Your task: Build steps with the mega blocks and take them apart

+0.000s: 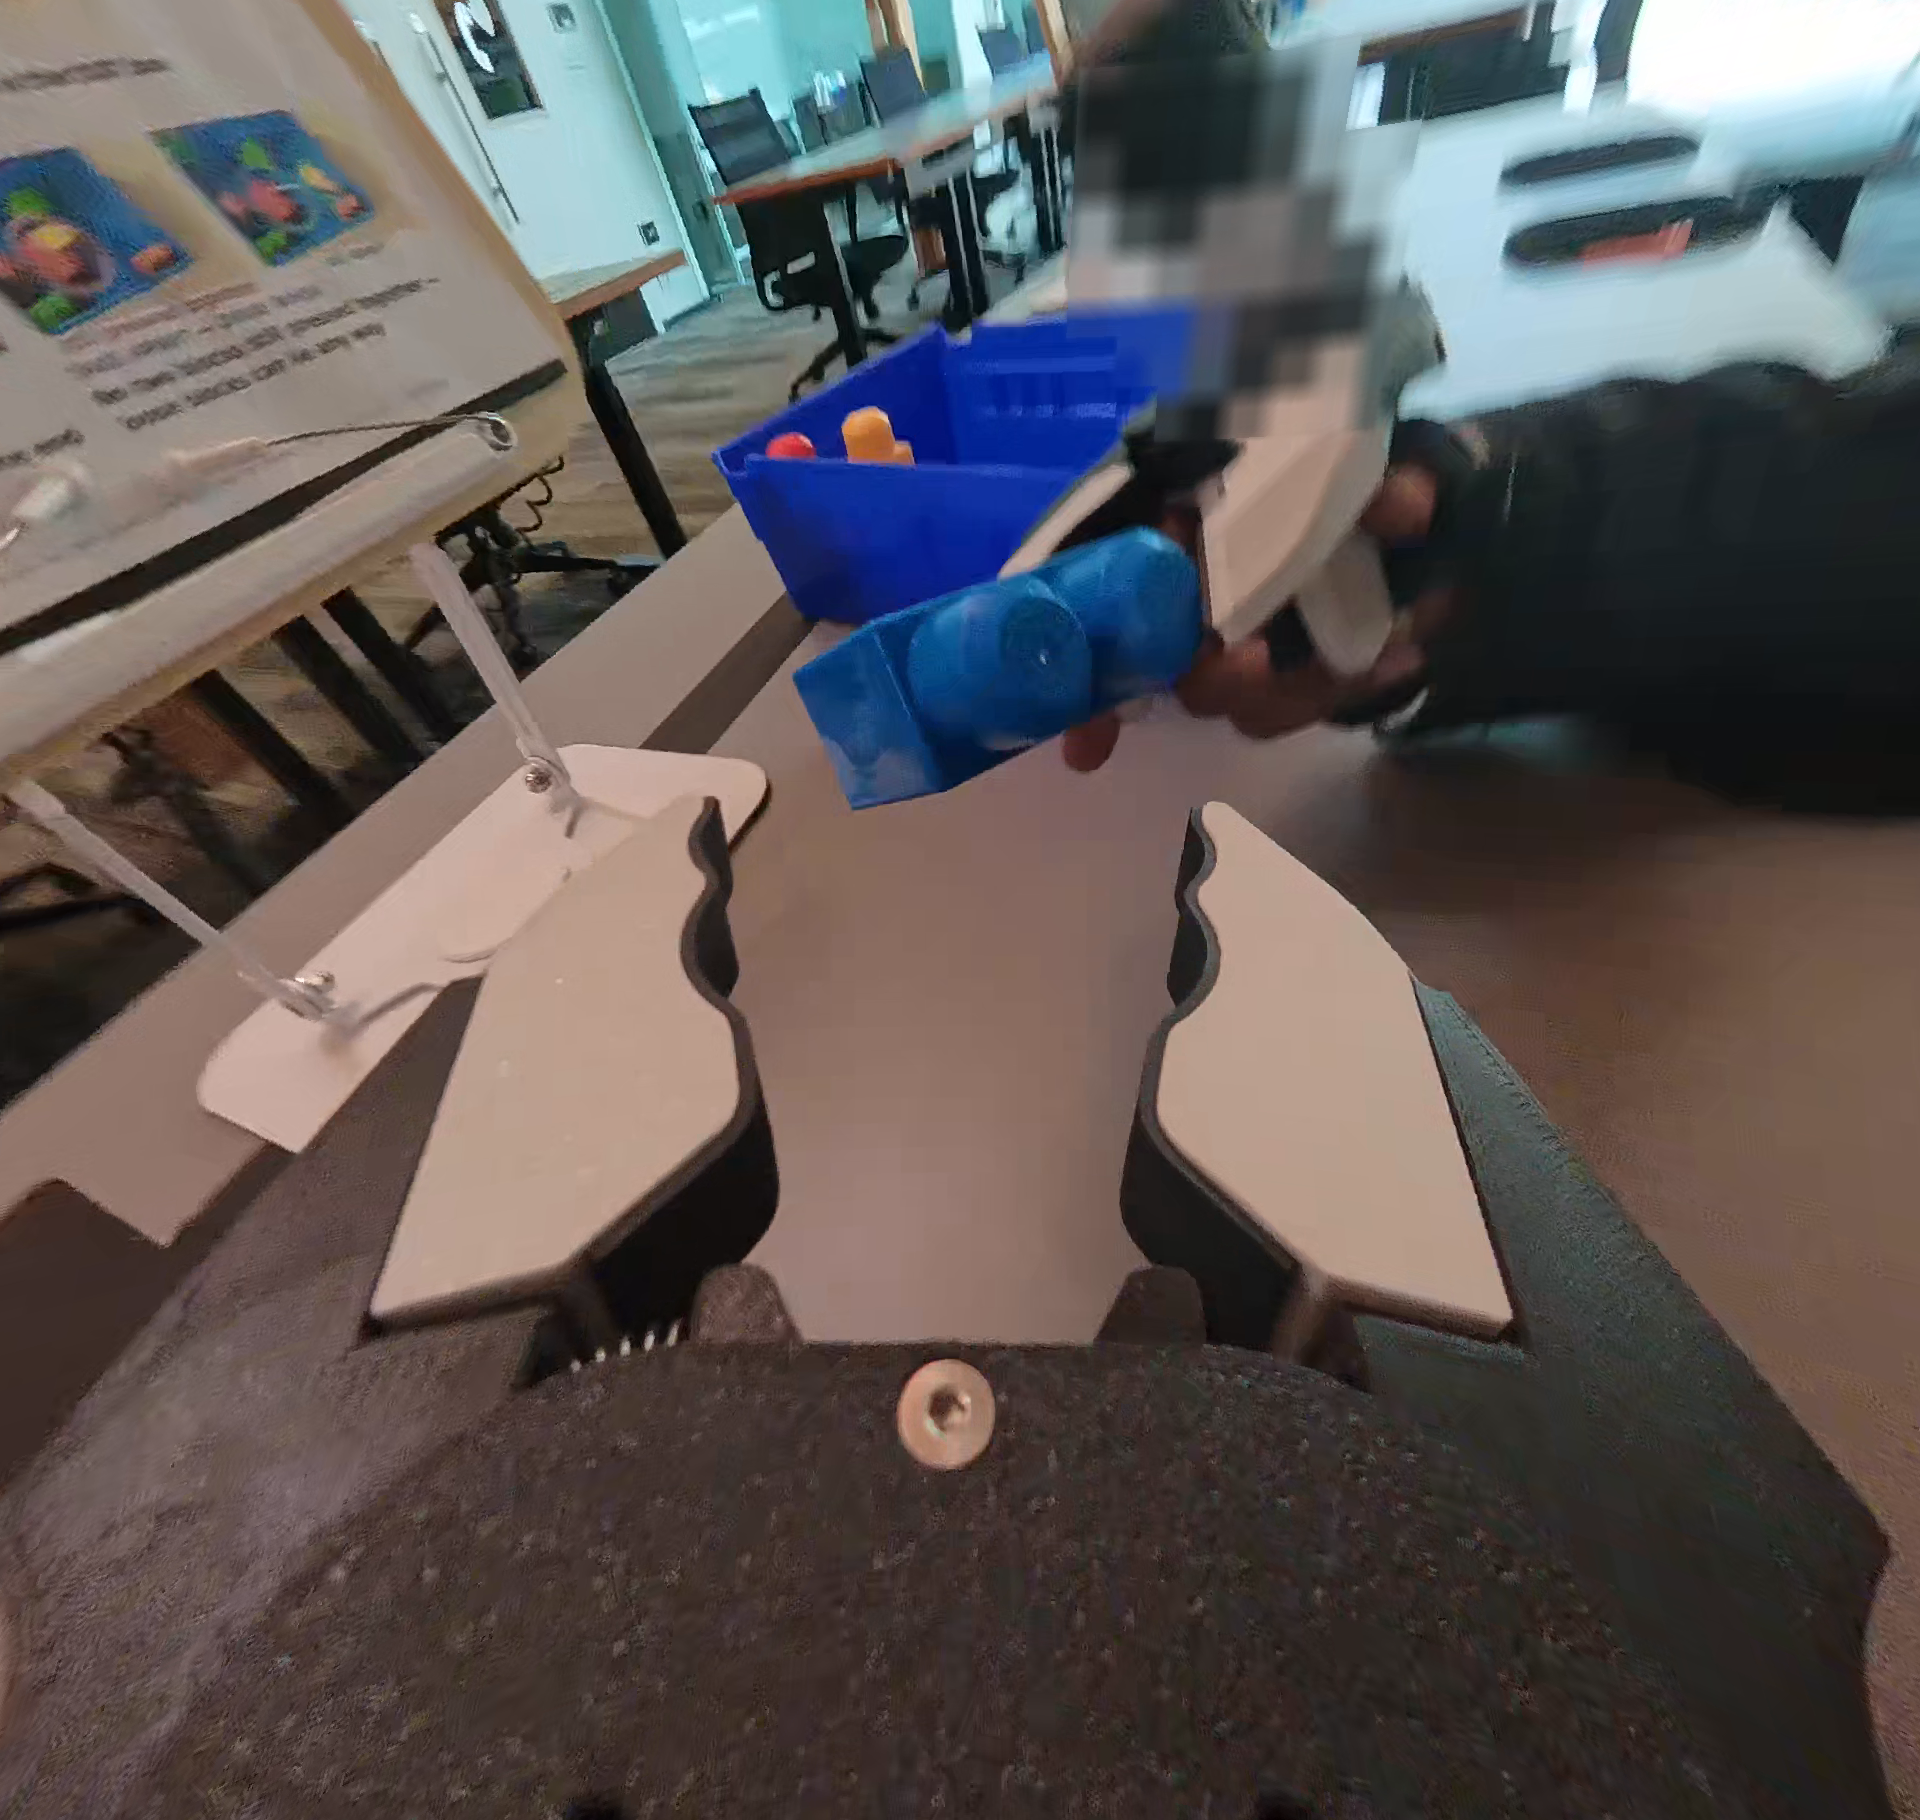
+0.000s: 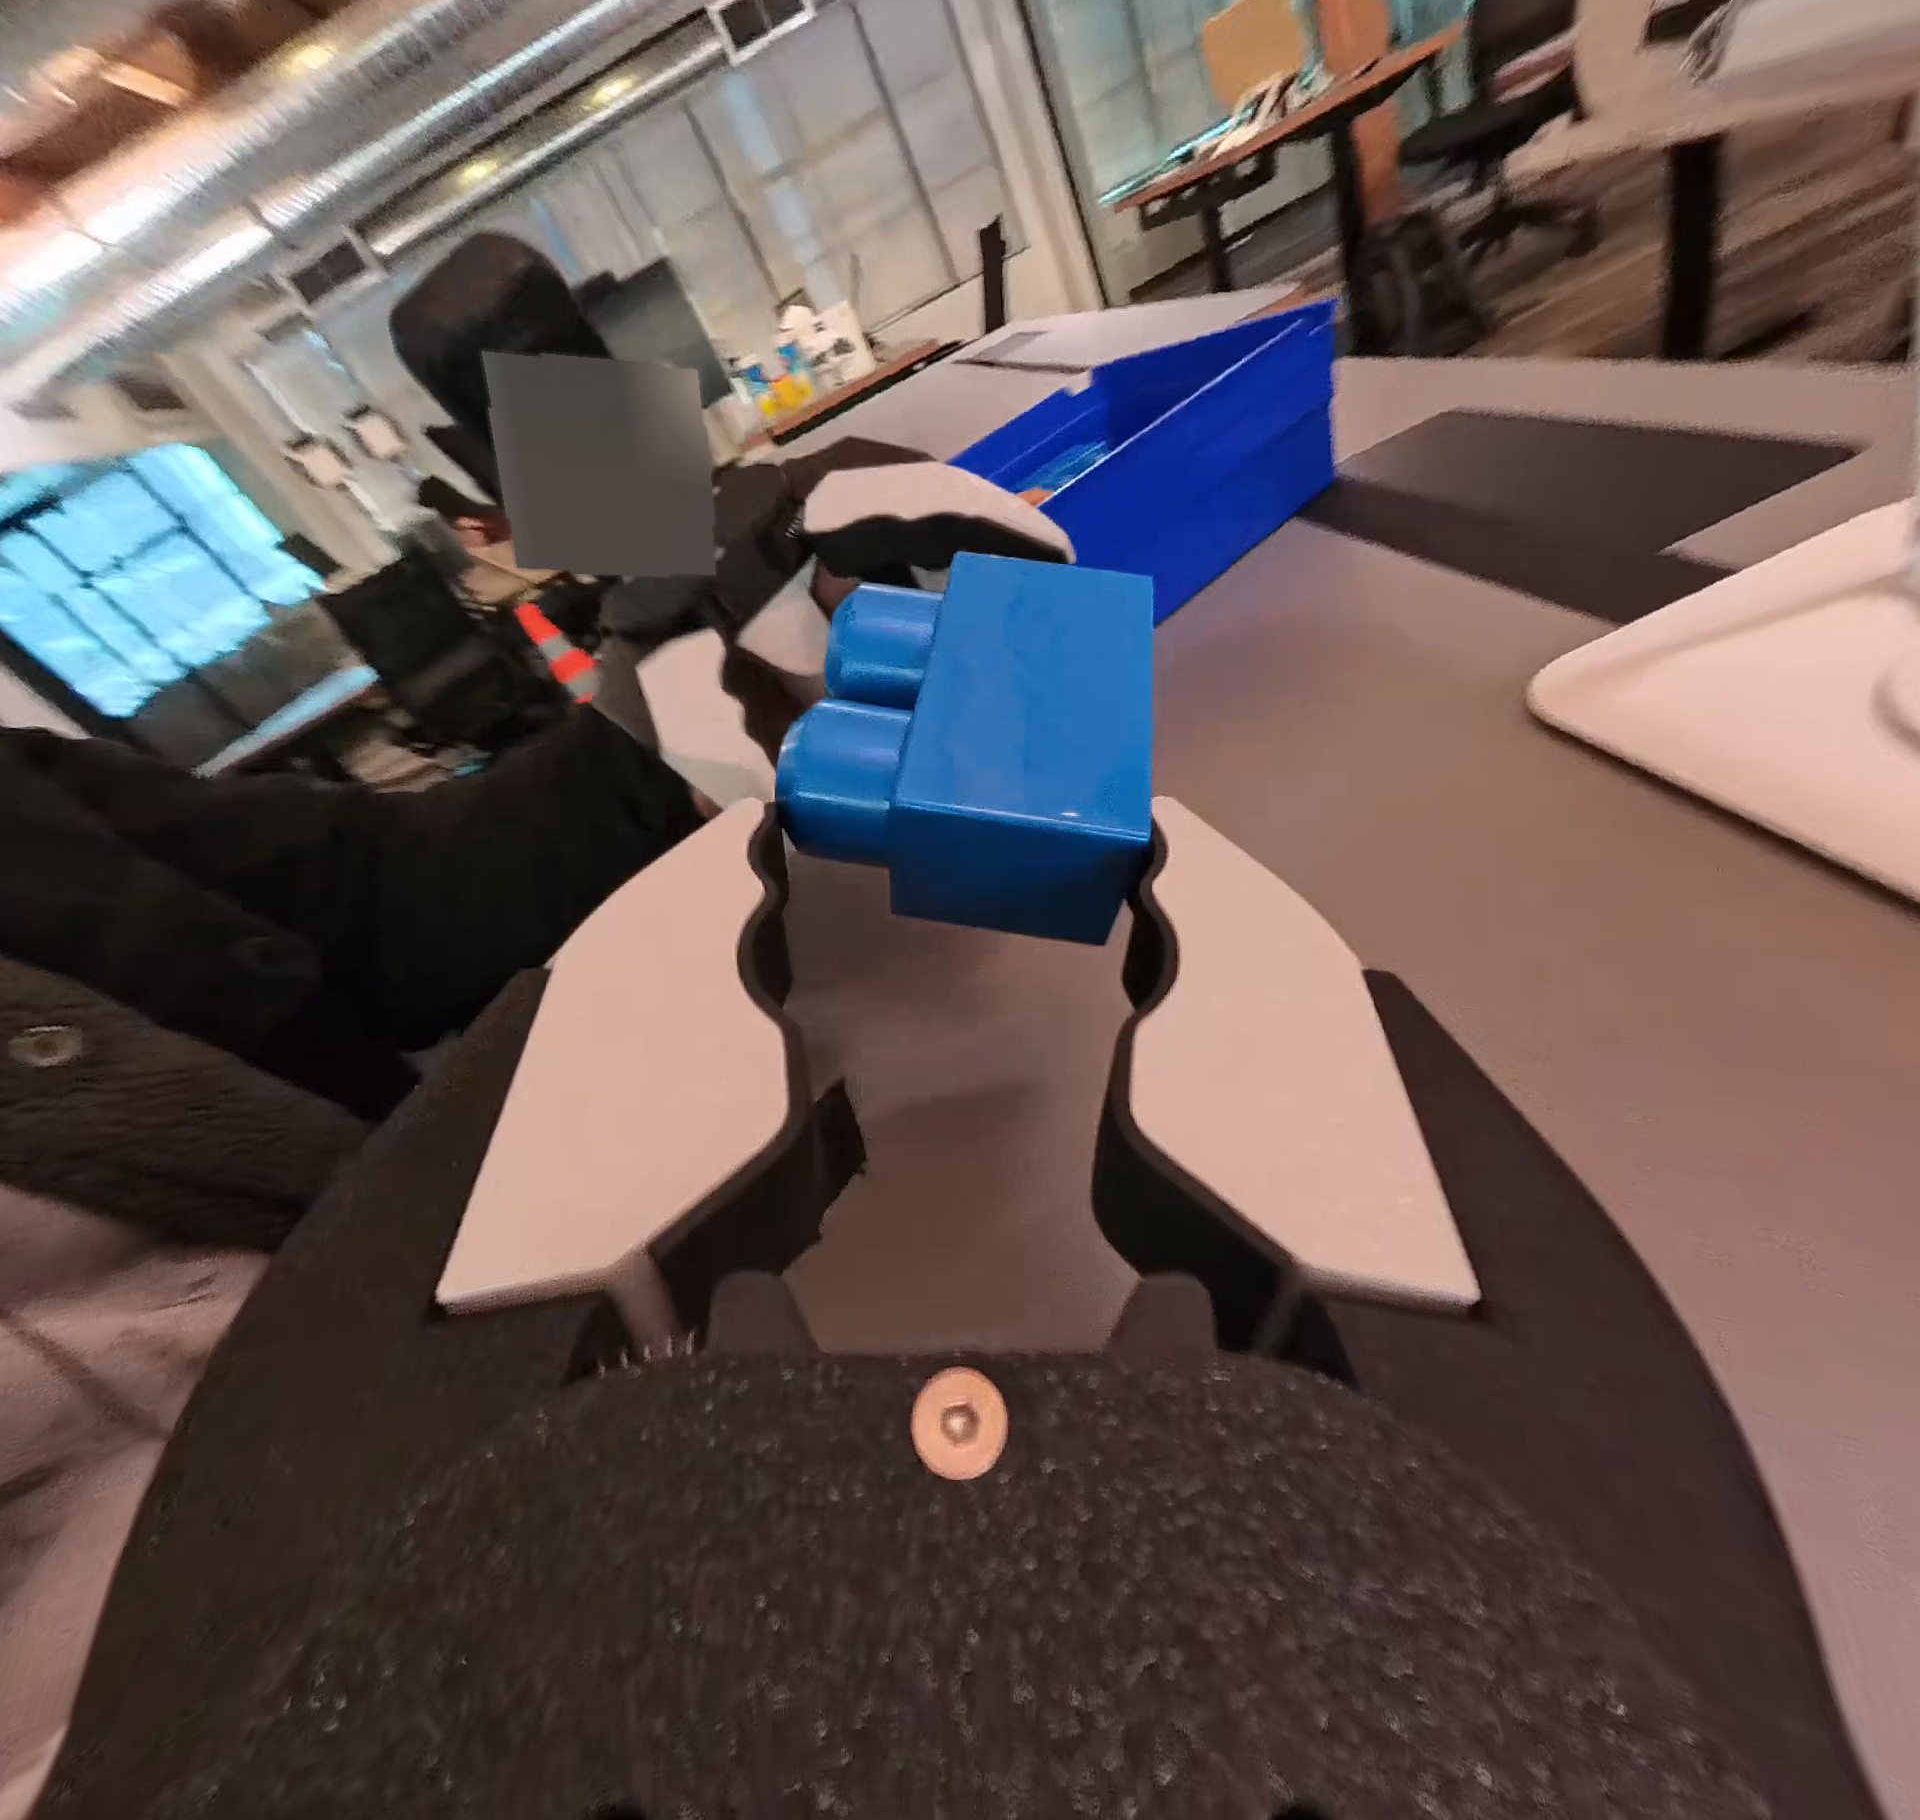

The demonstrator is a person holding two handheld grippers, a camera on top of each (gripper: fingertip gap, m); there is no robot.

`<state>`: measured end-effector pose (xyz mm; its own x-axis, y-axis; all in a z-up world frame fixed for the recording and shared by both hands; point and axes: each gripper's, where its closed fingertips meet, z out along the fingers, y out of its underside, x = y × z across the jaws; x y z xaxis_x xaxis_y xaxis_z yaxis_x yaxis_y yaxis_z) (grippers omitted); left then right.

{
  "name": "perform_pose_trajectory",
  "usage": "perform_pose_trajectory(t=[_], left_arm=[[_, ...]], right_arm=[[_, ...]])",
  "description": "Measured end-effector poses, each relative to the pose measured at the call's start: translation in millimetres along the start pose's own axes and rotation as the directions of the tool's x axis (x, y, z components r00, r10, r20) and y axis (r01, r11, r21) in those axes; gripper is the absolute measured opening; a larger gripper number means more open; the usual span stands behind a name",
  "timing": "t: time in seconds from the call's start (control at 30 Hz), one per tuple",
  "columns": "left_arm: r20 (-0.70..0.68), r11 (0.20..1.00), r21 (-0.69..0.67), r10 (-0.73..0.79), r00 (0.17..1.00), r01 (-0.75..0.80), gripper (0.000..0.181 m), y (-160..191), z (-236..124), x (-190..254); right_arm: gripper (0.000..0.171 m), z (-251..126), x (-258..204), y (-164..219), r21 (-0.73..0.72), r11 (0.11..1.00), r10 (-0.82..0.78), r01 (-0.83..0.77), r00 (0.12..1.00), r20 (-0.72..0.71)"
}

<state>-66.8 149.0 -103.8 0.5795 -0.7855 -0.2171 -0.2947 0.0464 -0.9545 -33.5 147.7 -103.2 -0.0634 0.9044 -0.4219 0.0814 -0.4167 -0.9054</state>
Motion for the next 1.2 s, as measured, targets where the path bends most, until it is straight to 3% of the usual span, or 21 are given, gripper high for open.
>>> perform_pose_trajectory(t=[0.13,0.3,0.47,0.57,0.7,0.8,0.9,0.97,1.07,1.13,1.2], left_arm=[[0.013,0.976,-0.089,0.199,0.98,-0.197,0.085,16,11,12],[0.016,0.916,-0.034,0.401,0.916,-0.401,0.069,2,11,31],[-0.048,0.881,0.024,0.474,0.879,-0.473,0.042,-7,9,56],[-0.074,0.881,0.011,0.473,0.878,-0.473,0.038,-8,11,64],[-0.137,0.958,0.003,0.285,0.949,-0.288,0.038,-9,7,60],[-0.195,0.999,0.019,0.045,0.98,-0.042,0.038,-10,5,50],[-0.268,0.983,0.027,-0.168,0.949,0.182,0.037,-11,3,43],[-0.321,0.964,0.025,-0.244,0.915,0.266,0.037,-12,2,44],[-0.39,0.936,0.023,-0.316,0.865,0.352,0.037,-18,1,50],[-0.392,0.929,0.009,-0.337,0.856,0.37,0.037,-16,3,50],[-0.418,0.921,0.004,-0.352,0.837,0.39,0.037,-16,1,52]], right_arm=[[0.063,-3,-19,18,-0.128,0.983,0.151,-0.129,0.971,0.185],[0.063,-8,-37,28,-0.234,0.938,0.327,-0.257,0.881,0.341],[0.063,-16,-53,27,-0.28,0.924,0.365,-0.262,0.824,0.434],[0.063,-19,-56,26,-0.267,0.932,0.347,-0.246,0.818,0.458],[0.067,-15,-41,12,-0.13,0.971,0.235,-0.2,0.894,0.381],[0.064,-16,-28,-1,-0.026,0.997,0.074,-0.07,0.965,0.251],[0.064,-10,-28,3,-0.045,0.989,-0.131,0.139,0.981,0.142],[0.064,-5,-32,2,-0.041,0.983,-0.175,0.181,0.977,0.125],[0.056,2,-27,12,-0.096,0.961,-0.255,0.261,0.965,0.068],[0.037,3,-34,13,-0.085,0.959,-0.261,0.27,0.96,0.104],[0.037,3,-37,12,-0.075,0.962,-0.254,0.263,0.96,0.113]])
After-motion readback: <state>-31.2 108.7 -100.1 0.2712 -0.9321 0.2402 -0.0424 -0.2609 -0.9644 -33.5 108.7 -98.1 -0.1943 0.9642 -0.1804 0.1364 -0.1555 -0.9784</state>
